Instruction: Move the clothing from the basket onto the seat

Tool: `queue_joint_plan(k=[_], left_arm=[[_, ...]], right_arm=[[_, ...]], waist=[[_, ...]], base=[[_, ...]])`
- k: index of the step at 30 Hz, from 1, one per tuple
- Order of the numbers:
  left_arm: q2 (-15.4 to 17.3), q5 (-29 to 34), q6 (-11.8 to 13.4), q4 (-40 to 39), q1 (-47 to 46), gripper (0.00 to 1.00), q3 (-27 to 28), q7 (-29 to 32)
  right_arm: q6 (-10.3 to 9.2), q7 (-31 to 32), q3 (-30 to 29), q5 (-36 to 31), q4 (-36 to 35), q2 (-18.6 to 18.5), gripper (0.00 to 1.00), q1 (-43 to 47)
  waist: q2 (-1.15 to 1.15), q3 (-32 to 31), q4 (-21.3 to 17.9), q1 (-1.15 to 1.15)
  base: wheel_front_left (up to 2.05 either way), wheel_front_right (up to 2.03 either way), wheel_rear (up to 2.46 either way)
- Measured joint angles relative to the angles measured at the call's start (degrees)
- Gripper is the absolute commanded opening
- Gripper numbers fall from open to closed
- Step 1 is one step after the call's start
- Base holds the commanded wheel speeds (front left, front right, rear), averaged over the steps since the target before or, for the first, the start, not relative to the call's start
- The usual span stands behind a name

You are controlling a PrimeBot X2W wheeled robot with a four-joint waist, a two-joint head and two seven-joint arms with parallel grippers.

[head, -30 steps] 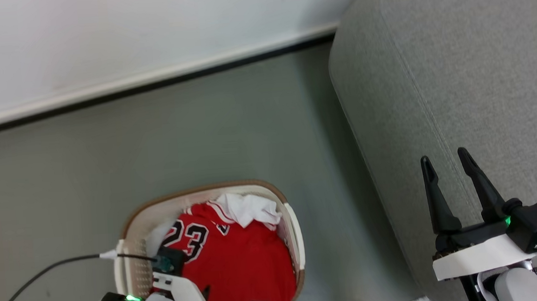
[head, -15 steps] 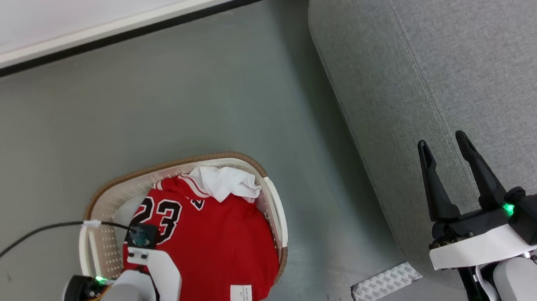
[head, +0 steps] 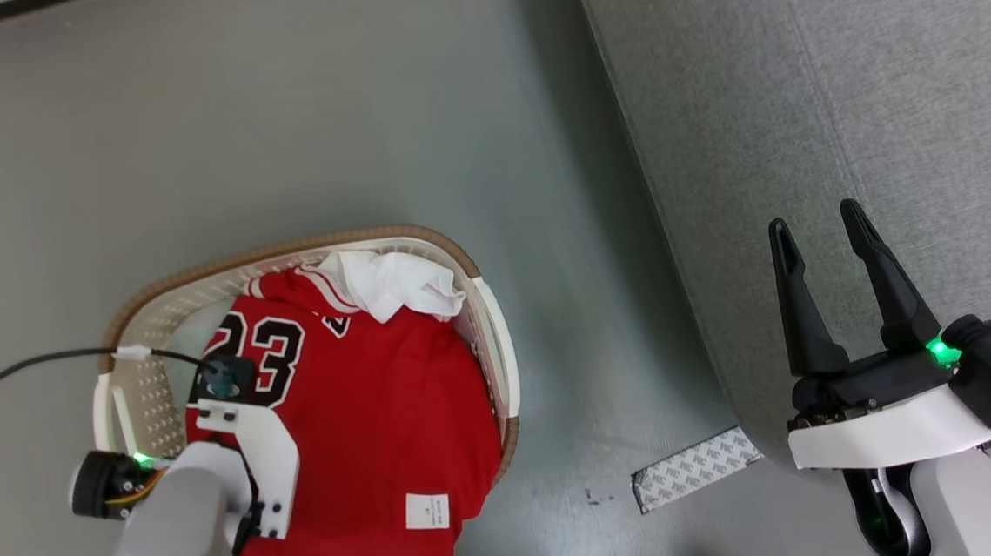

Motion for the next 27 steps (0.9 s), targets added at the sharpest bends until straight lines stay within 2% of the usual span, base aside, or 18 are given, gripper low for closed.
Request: queue_joint_plan(k=[16,17,18,19,20,27], left_arm=[[1.5,0.2,0.3,0.7,-4.1,1.00,-1.9,0.3],[1.6,0.2,0.2,0.7,-4.3,0.79,-2.1,0.3],[1.4,0.2,-0.3,0.7,-4.4,0.46,-2.3,0.3],[1.0,0.2,-0.3,0.8,-4.4,0.19,-2.4,0.3],[0.6,0.2,-0.5,0.8,-4.4,0.00,-2.5,0.3],[-0.4,-0.3,-1.5,0.7,-4.5,0.00,-3.0,-1.6]], right_arm=[[0.00,0.0,0.7,1.7,-1.8,0.0,1.00,-2.1],[0.00,0.0,0.7,1.8,-1.9,0.0,1.00,-2.2],[0.00,0.0,0.7,1.9,-2.0,0.0,1.00,-2.2],[0.00,0.0,0.6,2.0,-2.1,0.0,1.00,-2.2],[0.00,0.0,0.6,2.0,-2.1,0.0,1.00,-2.2],[0.00,0.0,-0.3,2.0,-1.9,0.0,1.00,-2.3]], waist=[[0.00,6.1,-1.2,-0.01],[0.00,6.4,-1.2,-0.01],[0.00,6.6,-1.3,-0.01],[0.00,6.9,-1.3,0.00],[0.00,7.1,-1.3,-0.01],[0.00,7.7,-0.9,-0.01]], base=[[0.00,0.00,0.00],[0.00,0.00,0.00],[0.00,0.00,0.00],[0.00,0.00,0.00],[0.00,0.00,0.00],[0.00,0.00,0.00]])
